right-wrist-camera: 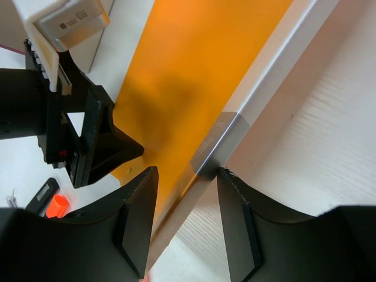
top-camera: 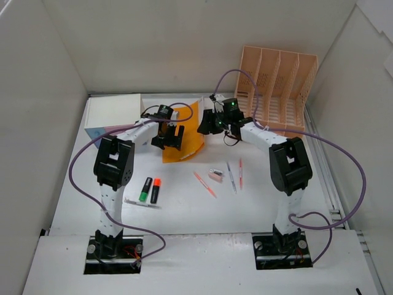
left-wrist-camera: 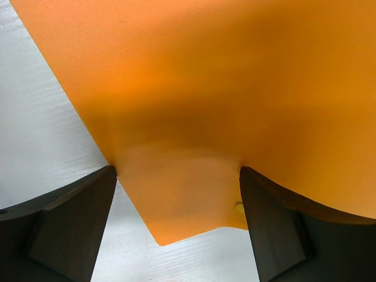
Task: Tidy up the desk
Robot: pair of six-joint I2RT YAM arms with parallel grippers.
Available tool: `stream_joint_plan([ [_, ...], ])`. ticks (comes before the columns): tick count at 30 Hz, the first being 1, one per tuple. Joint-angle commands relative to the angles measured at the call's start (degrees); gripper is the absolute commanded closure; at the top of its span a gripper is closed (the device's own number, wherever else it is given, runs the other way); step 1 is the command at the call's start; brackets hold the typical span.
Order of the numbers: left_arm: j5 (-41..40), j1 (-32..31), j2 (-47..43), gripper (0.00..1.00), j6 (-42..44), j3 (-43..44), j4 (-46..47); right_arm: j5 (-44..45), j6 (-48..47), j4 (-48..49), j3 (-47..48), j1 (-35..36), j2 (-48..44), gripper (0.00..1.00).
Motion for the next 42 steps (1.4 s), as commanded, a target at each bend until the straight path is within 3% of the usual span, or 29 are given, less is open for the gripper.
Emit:
stream_joint_plan([
  [1, 11.1, -4.6, 2.5, 0.19, -1.0, 0.5, 0.7, -9.6, 2.8, 4.5, 2.2, 5.8, 1.0, 0.59],
  [13, 11.7, -4.7, 2.7, 0.19, -1.0, 0.9, 0.7, -2.6, 1.8, -0.1, 2.3, 8.7, 2.8, 0.61],
  [18, 11.7, -4.7, 2.8, 0.19, -1.0, 0.9, 0.6, -0.1, 0.9, -0.3, 2.5, 8.5, 2.2, 0.67],
  [22, 11.7, -4.7, 2.5, 0.18, -1.5, 0.5, 0.8, 1.8, -0.8, -0.6, 3.2, 8.1, 1.4, 0.74],
  [26, 9.9, -4.7, 0.8, 0.16, -3.2, -1.1, 1.2, 3.2, -2.9, -1.9, 4.2, 6.2, -0.3, 0.99],
  [33, 10.0, -3.6, -7.5, 0.08, -3.8, -0.1, 1.7, 1.9, -9.7, -4.5, 6.9, 3.0, -6.2, 1.0],
  [37, 10.4, -3.0, -11.7, 0.07, -3.6, 3.2, -0.2, 0.4, -13.1, -9.8, 11.1, 1.8, -7.2, 1.0],
  [42, 9.8, -0.6, -17.4, 0.05, -6.2, 1.3, 0.6, -0.7, -14.9, -11.6, 12.5, 2.0, -8.8, 1.0],
])
